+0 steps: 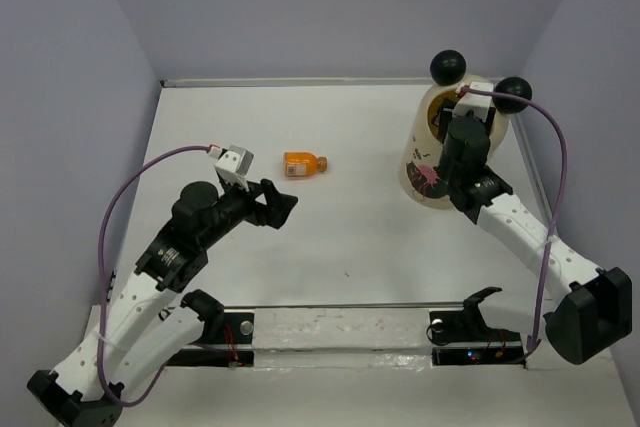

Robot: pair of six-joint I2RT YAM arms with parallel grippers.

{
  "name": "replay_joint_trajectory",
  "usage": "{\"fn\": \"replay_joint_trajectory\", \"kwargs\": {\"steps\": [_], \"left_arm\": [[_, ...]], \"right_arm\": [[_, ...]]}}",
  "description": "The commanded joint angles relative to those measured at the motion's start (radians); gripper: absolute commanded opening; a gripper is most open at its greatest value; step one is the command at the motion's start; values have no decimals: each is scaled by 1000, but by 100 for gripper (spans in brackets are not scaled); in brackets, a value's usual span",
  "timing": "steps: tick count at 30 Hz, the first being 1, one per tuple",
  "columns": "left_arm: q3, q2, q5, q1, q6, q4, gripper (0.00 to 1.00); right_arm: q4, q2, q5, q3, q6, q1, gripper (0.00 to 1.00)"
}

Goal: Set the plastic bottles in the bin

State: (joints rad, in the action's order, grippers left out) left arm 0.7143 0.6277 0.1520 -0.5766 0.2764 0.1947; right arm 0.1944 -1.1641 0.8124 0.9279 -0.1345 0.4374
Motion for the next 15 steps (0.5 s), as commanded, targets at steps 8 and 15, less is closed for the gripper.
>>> {"fn": "replay_joint_trajectory", "kwargs": {"steps": [8, 15], "left_arm": [[65, 179, -94, -2, 187, -64, 99], [27, 322, -201, -3, 288, -185, 99]], "right_arm": [[-191, 43, -73, 138, 245, 0, 92], [-338, 135, -223, 253, 245, 0, 93]]}}
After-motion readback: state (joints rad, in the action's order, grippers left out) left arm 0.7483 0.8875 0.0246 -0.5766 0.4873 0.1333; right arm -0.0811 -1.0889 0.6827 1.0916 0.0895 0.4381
